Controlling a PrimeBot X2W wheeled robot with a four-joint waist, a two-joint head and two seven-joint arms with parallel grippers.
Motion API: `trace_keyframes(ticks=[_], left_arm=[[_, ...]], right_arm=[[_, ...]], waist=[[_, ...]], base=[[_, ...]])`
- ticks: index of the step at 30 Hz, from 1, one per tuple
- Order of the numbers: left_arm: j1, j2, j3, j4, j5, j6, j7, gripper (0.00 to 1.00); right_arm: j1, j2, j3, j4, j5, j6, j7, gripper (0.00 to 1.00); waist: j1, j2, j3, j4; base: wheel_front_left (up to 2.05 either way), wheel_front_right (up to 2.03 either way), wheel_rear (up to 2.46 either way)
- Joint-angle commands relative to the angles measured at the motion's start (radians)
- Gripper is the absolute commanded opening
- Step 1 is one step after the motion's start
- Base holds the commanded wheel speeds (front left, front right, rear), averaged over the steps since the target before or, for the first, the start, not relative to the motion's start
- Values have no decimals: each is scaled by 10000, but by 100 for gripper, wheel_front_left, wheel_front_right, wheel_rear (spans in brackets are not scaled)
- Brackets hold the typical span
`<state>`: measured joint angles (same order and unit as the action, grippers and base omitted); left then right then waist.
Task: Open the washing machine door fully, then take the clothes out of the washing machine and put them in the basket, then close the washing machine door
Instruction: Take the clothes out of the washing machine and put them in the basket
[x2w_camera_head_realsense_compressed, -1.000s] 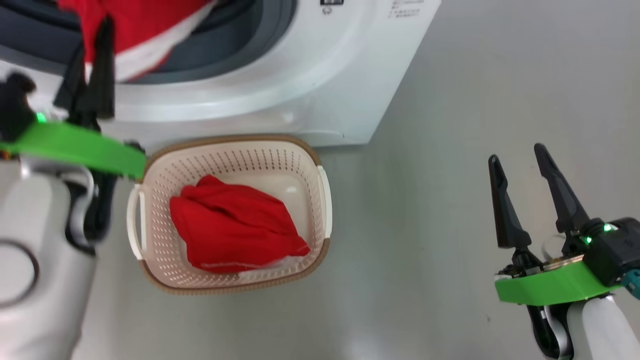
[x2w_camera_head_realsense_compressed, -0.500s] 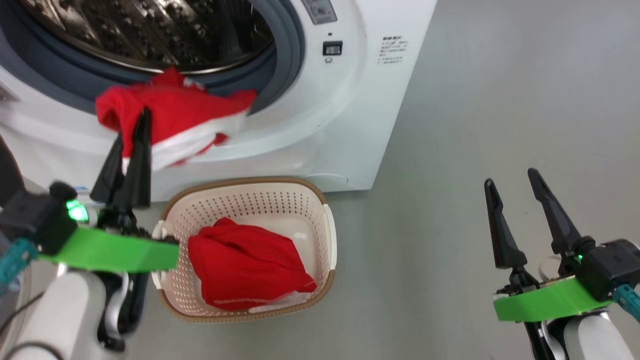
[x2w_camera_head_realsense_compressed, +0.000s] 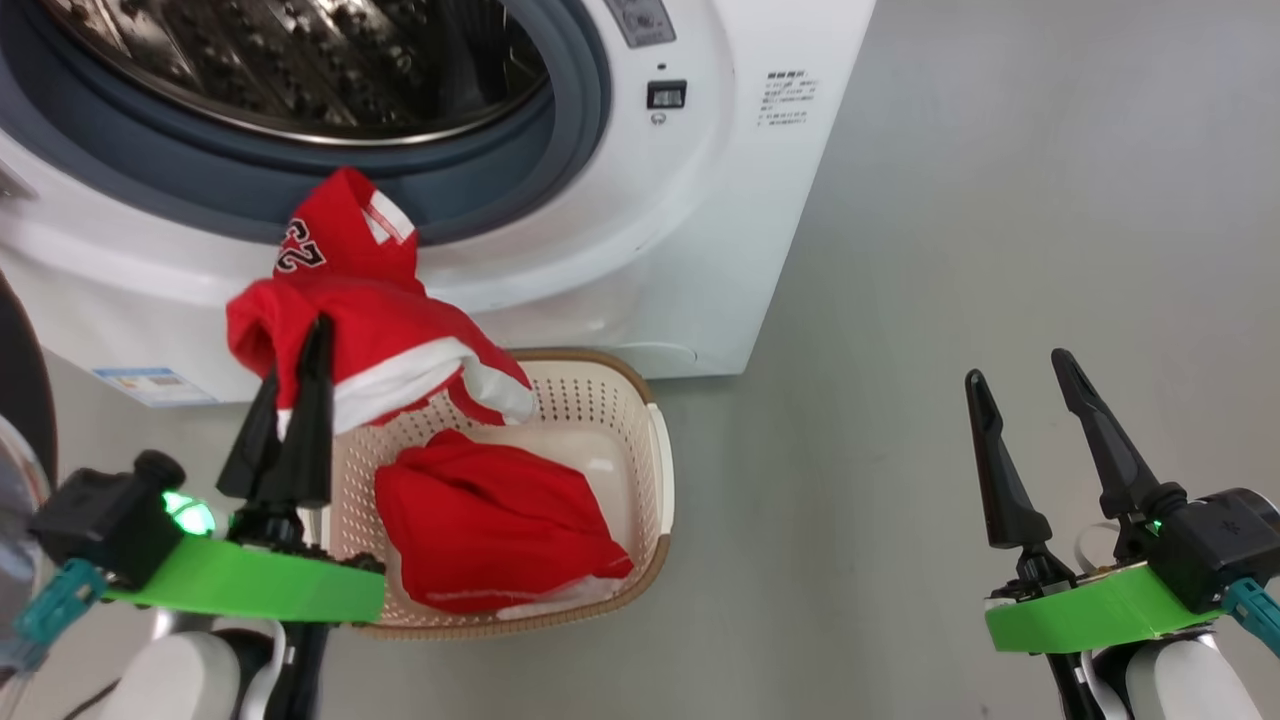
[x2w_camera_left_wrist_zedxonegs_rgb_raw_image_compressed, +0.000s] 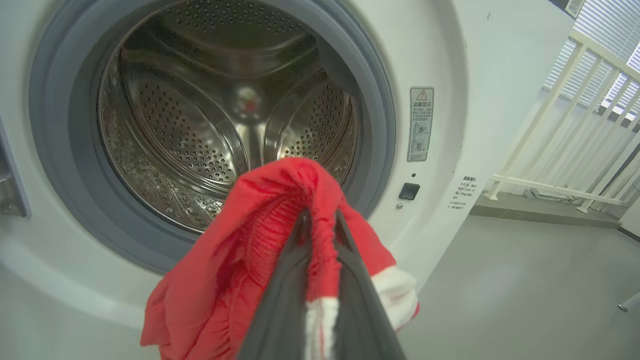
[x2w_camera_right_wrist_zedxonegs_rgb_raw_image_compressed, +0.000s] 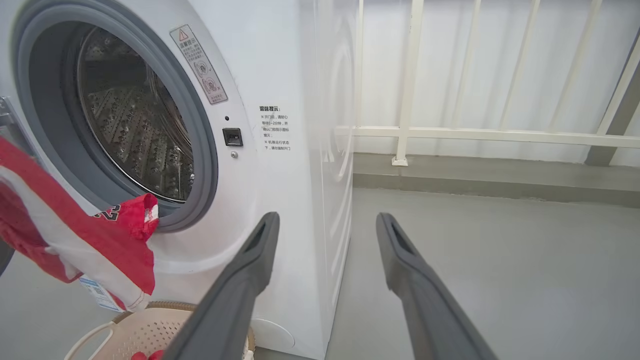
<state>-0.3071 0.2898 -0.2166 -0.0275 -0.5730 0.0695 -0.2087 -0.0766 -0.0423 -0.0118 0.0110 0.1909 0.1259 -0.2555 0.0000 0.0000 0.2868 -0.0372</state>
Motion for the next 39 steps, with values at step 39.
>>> trace_keyframes(ticks=[39], left_arm=[[-4945, -542, -813, 11206, -832, -1793, 1133, 4]], right_arm=[[-1423, -79, 657, -494, 699, 48, -63, 100]], waist=[[0, 0, 3960, -1323]], base=[[0, 0, 0]])
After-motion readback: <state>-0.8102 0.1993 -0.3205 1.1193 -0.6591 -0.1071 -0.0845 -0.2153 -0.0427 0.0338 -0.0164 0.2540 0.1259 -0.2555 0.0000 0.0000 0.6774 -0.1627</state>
